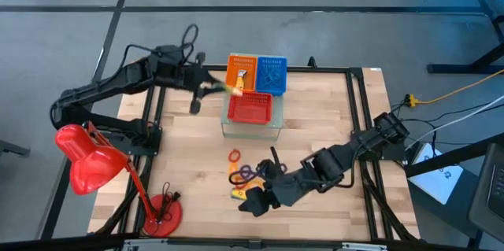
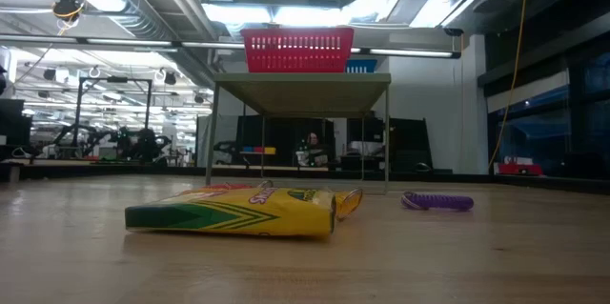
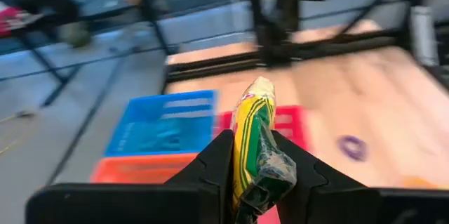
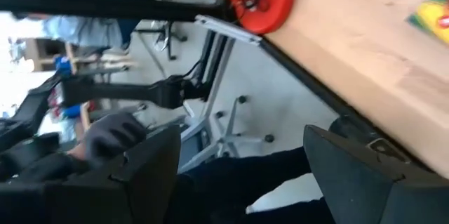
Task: Pick & Place Office Desk Supplies
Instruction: Put the yellow crayon box into the orange bin
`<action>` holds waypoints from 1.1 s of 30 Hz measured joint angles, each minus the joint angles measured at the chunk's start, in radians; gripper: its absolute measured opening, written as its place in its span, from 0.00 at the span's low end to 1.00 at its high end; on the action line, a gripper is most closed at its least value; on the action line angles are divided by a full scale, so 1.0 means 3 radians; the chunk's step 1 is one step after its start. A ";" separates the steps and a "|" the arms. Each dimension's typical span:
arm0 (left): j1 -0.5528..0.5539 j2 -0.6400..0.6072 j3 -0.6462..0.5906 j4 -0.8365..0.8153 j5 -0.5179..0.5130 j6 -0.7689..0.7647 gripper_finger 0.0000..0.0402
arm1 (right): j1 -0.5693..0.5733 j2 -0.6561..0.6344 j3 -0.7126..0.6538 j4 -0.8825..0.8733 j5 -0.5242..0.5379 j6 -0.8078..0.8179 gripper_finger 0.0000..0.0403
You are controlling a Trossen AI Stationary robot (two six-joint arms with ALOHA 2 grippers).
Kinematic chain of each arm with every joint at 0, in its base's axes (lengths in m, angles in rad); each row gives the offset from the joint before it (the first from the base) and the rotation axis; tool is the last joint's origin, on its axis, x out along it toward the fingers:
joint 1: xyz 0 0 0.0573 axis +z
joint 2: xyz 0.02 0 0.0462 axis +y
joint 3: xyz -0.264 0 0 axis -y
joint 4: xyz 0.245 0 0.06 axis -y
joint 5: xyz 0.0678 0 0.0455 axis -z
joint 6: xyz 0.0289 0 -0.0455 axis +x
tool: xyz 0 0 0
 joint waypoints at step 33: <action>0.0609 0.1157 0.0000 0.0386 -0.1156 -0.0362 0.33 | 0.0175 0.0003 0.0000 -0.0978 0.0456 0.0375 0.75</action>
